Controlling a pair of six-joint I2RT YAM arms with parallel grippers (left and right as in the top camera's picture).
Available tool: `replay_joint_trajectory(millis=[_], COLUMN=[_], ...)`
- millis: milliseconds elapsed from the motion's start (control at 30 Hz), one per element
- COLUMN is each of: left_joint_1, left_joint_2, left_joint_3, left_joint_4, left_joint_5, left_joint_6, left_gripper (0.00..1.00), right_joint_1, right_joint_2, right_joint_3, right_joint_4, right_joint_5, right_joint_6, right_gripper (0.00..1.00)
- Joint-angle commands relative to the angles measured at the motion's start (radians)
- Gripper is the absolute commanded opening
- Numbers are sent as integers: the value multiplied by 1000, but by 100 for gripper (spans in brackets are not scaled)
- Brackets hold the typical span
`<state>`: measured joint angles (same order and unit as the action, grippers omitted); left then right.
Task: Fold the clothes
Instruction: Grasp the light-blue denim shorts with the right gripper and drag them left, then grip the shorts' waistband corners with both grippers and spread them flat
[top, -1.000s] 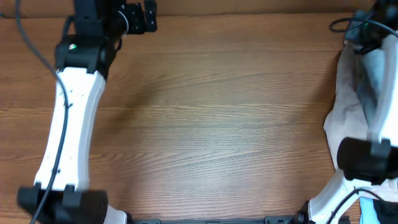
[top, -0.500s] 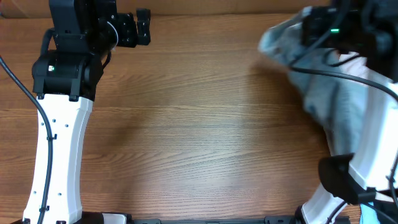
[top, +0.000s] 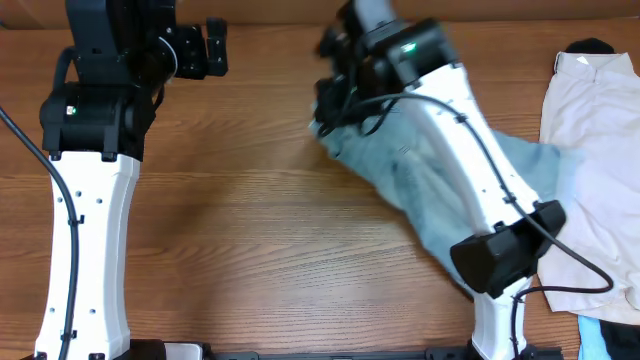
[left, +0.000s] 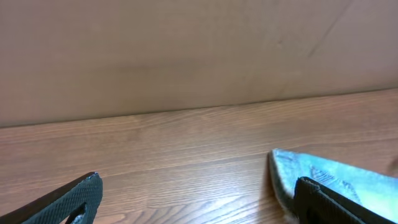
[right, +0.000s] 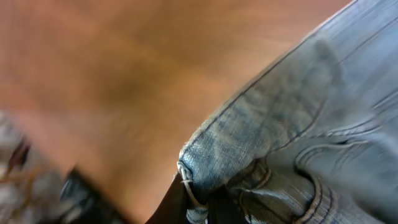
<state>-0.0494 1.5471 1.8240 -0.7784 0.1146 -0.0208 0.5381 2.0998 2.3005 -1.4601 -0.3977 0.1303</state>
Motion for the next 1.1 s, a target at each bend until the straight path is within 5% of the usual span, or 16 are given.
replay_joint_trajectory(millis=[0, 67, 167, 400, 667, 1067], left_joint_1=[17, 17, 17, 15, -32, -225], left_joint_2=[14, 29, 50, 97, 245, 567], left_joint_3=[12, 12, 12, 12, 12, 12], left_joint_4=[13, 13, 7, 11, -39, -39], left_joint_5=[-9, -11, -11, 30, 204, 120], left_joint_6=[23, 26, 45, 44, 99, 246], left_gripper=[100, 100, 100, 100, 100, 100], right_joint_1=[87, 155, 221, 106, -269, -630], right_joint_2=[-44, -44, -44, -59, -63, -61], right_joint_3=[18, 18, 18, 18, 18, -31], right_joint_4=[-5, -26, -74, -92, -90, -80], right_joint_5=[-147, -142, -60, 44, 222, 219], right_joint_6=[-7, -33, -43, 8, 46, -3], right_gripper=[9, 21, 53, 76, 85, 86])
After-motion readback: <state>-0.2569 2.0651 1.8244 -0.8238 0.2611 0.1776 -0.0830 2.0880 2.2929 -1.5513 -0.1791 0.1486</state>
